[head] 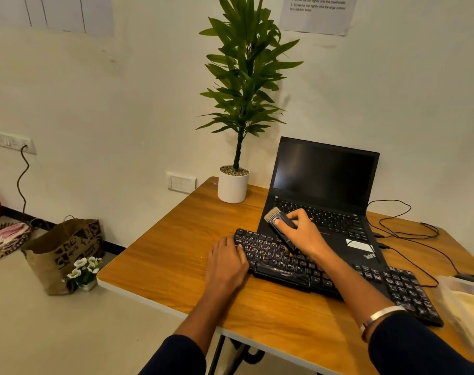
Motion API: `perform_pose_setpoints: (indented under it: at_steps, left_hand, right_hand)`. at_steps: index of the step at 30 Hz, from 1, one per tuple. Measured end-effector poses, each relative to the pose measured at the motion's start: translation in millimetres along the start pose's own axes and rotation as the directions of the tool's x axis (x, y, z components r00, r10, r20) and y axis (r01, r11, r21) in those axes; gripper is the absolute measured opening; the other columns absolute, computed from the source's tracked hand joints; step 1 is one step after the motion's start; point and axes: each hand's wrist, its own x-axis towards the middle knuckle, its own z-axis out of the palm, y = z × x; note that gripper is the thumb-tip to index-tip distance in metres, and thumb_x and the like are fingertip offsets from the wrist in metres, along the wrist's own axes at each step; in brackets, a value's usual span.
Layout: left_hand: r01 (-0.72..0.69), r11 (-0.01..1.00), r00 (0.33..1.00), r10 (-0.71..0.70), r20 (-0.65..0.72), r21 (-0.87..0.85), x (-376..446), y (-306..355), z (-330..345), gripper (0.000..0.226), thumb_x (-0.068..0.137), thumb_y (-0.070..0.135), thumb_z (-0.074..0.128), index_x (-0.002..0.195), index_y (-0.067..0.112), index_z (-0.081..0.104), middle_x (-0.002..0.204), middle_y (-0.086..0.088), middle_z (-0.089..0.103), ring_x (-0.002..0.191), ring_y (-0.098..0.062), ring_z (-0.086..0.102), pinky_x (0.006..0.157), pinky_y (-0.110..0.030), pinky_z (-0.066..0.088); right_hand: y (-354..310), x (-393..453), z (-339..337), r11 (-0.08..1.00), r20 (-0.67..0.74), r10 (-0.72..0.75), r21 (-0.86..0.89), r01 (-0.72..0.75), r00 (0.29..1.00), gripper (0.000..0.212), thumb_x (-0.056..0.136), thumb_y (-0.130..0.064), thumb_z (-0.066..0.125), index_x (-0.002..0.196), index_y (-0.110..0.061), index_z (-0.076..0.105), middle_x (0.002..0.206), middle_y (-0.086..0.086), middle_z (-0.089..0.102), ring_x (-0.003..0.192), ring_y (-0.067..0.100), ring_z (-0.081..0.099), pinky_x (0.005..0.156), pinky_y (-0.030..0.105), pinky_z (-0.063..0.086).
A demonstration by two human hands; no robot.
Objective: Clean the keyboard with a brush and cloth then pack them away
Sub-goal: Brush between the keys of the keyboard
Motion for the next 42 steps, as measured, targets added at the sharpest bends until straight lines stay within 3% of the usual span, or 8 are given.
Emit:
perform_pose_setpoints:
  at_steps: [9, 14, 20, 23, 26, 31, 35, 42]
  left_hand:
    - [0.013, 1.000, 1.000, -0.013, -0.012, -0.023, 2.4, 0.1, 1.5, 0.045, 0.103, 0.034, 0.034, 0.143, 0.015, 0.039, 0.140, -0.002, 0.047, 0.130, -0.015, 0.041, 0.115, -0.037, 0.030]
    - [0.012, 0.999, 0.999, -0.014, -0.032, -0.044, 3.2, -1.5, 1.5, 0.042, 0.103, 0.034, 0.034, 0.140, 0.016, 0.042, 0.136, -0.001, 0.049, 0.127, -0.014, 0.042, 0.113, -0.035, 0.031]
    - [0.028, 0.991, 0.998, -0.035, -0.048, -0.131, 5.5, -4.9, 3.9, 0.040, 0.103, 0.030, 0.036, 0.139, 0.016, 0.046, 0.134, 0.000, 0.050, 0.125, -0.014, 0.044, 0.112, -0.035, 0.034]
    - [0.048, 0.978, 0.995, -0.065, -0.080, -0.204, 13.5, -11.8, 4.3, 0.027, 0.102, 0.022, 0.039, 0.117, 0.011, 0.059, 0.115, -0.003, 0.057, 0.108, -0.017, 0.052, 0.100, -0.040, 0.045]
    - [0.038, 0.966, 0.995, -0.061, -0.083, -0.255, 22.9, -20.1, 2.5, 0.022, 0.103, 0.016, 0.039, 0.101, 0.011, 0.060, 0.103, -0.003, 0.056, 0.096, -0.017, 0.052, 0.089, -0.036, 0.048]
    - [0.006, 0.961, 0.997, -0.026, -0.071, -0.275, 30.9, -24.8, -1.2, 0.025, 0.103, 0.011, 0.040, 0.110, 0.003, 0.063, 0.109, -0.009, 0.059, 0.098, -0.019, 0.053, 0.084, -0.028, 0.043]
    - [-0.014, 0.959, 0.996, -0.011, -0.089, -0.282, 33.8, -30.2, -3.3, 0.026, 0.103, 0.010, 0.042, 0.116, 0.003, 0.063, 0.113, -0.010, 0.062, 0.102, -0.017, 0.054, 0.084, -0.023, 0.041]
    - [-0.018, 0.947, 0.999, 0.001, -0.053, -0.321, 36.7, -32.8, -6.2, 0.026, 0.102, 0.009, 0.045, 0.121, 0.009, 0.063, 0.117, -0.006, 0.064, 0.107, -0.015, 0.057, 0.091, -0.027, 0.049]
  right_hand:
    - [-12.1, 31.5, 9.4, 0.918, 0.120, -0.112, -0.369, 0.149, 0.986, 0.030, 0.082, -0.044, 0.067, 0.104, -0.028, 0.053, 0.104, -0.002, 0.063, 0.082, 0.008, 0.062, 0.063, 0.022, 0.050]
    - [-27.9, 48.4, 21.7, 0.850, 0.147, -0.138, -0.490, 0.193, 0.979, 0.038, 0.076, -0.044, 0.073, 0.105, -0.027, 0.054, 0.108, -0.004, 0.060, 0.094, 0.013, 0.059, 0.084, 0.035, 0.053]
    - [-51.0, 62.7, 26.4, 0.807, 0.299, -0.203, -0.489, 0.332, 0.932, 0.038, 0.076, -0.023, 0.077, 0.102, -0.023, 0.050, 0.112, -0.001, 0.051, 0.098, 0.014, 0.052, 0.086, 0.029, 0.047]
    - [-58.9, 64.5, 25.8, 0.802, 0.327, -0.205, -0.484, 0.350, 0.922, 0.043, 0.074, -0.016, 0.079, 0.104, -0.019, 0.048, 0.106, -0.001, 0.054, 0.097, 0.016, 0.055, 0.083, 0.031, 0.048]
    - [-62.2, 64.3, 24.2, 0.823, 0.281, -0.254, -0.440, 0.360, 0.925, 0.047, 0.073, -0.013, 0.079, 0.108, -0.017, 0.048, 0.103, -0.003, 0.057, 0.096, 0.013, 0.056, 0.083, 0.030, 0.050]
    - [-63.0, 63.5, 22.4, 0.834, 0.282, -0.289, -0.395, 0.385, 0.915, 0.047, 0.075, -0.013, 0.077, 0.114, -0.015, 0.051, 0.114, 0.002, 0.059, 0.105, 0.015, 0.055, 0.087, 0.028, 0.047]
    - [-60.1, 64.0, 27.5, 0.845, 0.268, -0.282, -0.385, 0.371, 0.921, 0.058, 0.074, -0.016, 0.079, 0.118, -0.018, 0.042, 0.119, 0.006, 0.057, 0.109, 0.021, 0.057, 0.088, 0.034, 0.050]
    - [-57.6, 64.7, 36.5, 0.839, 0.195, -0.338, -0.381, 0.389, 0.921, 0.061, 0.075, -0.017, 0.079, 0.125, -0.017, 0.044, 0.130, 0.007, 0.054, 0.120, 0.024, 0.052, 0.097, 0.039, 0.045]
